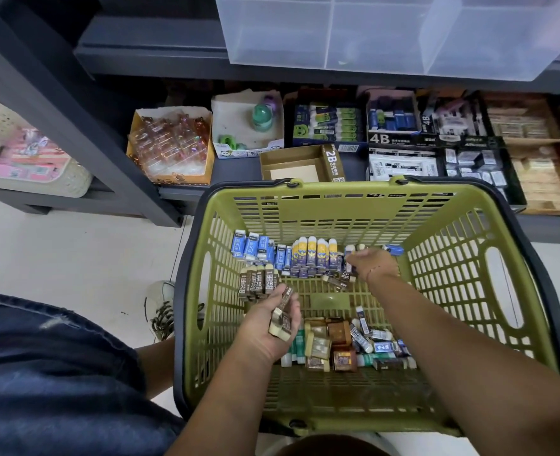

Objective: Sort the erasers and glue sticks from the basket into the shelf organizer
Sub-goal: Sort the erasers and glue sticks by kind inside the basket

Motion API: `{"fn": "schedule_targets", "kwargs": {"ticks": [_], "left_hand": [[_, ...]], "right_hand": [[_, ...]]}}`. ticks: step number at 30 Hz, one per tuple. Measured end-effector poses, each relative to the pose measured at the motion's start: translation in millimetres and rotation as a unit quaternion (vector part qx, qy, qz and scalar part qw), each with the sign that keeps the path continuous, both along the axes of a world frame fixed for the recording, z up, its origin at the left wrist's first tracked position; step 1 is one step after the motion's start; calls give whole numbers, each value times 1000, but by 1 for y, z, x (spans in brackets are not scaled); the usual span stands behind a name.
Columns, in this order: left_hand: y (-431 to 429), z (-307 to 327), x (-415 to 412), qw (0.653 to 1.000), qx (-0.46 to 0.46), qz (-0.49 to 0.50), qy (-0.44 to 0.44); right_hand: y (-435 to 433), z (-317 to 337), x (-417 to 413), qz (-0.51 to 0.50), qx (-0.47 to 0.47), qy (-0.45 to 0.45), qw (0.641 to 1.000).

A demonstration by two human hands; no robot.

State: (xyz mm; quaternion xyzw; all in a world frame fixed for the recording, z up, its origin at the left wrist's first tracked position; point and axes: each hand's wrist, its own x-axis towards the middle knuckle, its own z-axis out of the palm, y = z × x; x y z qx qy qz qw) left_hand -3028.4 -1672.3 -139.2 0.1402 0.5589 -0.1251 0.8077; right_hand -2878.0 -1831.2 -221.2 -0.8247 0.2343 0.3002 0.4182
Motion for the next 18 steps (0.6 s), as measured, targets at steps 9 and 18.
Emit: {"fn": "schedule_targets", "kwargs": {"ticks": [9,18], "left_hand": [[0,-3,1,1000,11,-22,4],[-3,-4,3,999,27,-43,7]], "right_hand": [[-2,-17,8,188,-22,6,982],[1,-8,4,386,-178,-75,902]]}}
